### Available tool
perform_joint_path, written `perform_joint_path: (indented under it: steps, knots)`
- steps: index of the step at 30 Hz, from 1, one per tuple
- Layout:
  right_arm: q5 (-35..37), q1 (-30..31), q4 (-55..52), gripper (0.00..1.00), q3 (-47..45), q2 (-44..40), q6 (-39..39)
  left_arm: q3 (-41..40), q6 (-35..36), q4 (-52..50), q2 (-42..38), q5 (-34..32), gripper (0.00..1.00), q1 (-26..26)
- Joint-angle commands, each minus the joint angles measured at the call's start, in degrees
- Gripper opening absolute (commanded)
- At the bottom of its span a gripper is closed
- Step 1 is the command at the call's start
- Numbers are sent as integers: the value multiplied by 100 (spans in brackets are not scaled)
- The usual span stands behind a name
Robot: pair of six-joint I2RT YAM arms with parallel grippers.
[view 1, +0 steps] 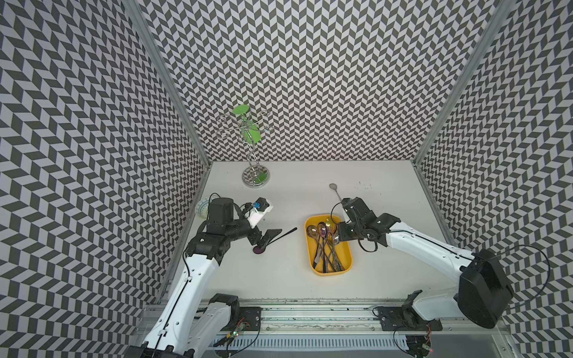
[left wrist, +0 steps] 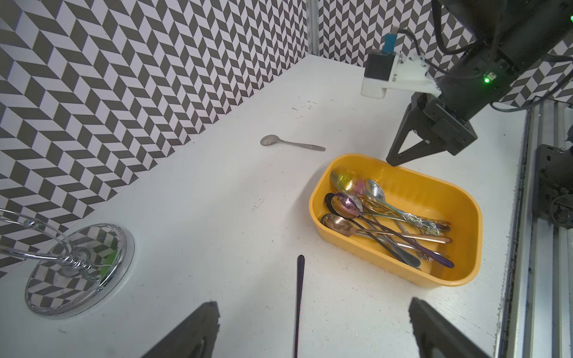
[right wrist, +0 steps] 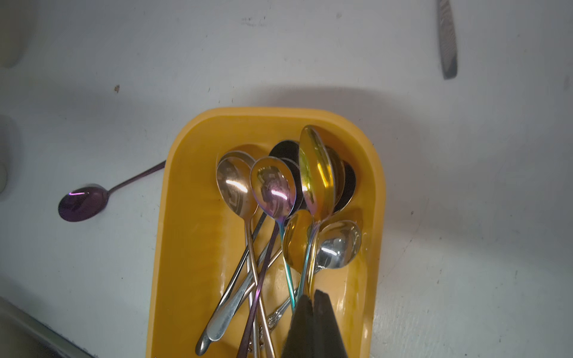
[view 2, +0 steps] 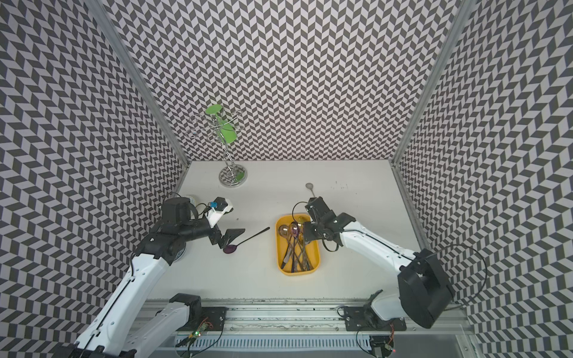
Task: Put the spoon into the storage box
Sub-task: Place the spoon in the storage box, then pick up the spoon from the center of the board.
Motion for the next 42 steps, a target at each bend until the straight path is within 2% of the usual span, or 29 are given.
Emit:
perform_joint_path:
  steps: [1, 4, 9, 14, 17, 26, 30, 42]
  knots:
    - [-67, 155, 321, 0, -102, 2, 268, 65, 48, 25, 38, 5, 100, 23]
    - [5, 197, 334, 1, -141, -52, 295, 145, 67, -36, 47, -19, 100, 28]
    - [305, 197, 37, 8, 68, -253, 198, 125, 289, -127, 65, -276, 100, 19]
    - [497, 197, -4, 30, 32, -728, 72, 104, 692, -242, 92, -819, 100, -118]
    - [853, 189, -264, 40, 118, -970, 52, 96, 829, -293, 227, -1197, 100, -279]
    - [1830, 154, -305, 64, 47, -2112, -324, -63, 1412, -380, 700, -2232, 95, -825]
    - [2039, 113, -107, 72, -127, -2668, -604, -109, 1584, -330, 1016, -2253, 95, -829]
    - [2567, 92, 485, 82, -931, -4030, -1140, 277, 1924, -1192, 2290, -2384, 91, -690]
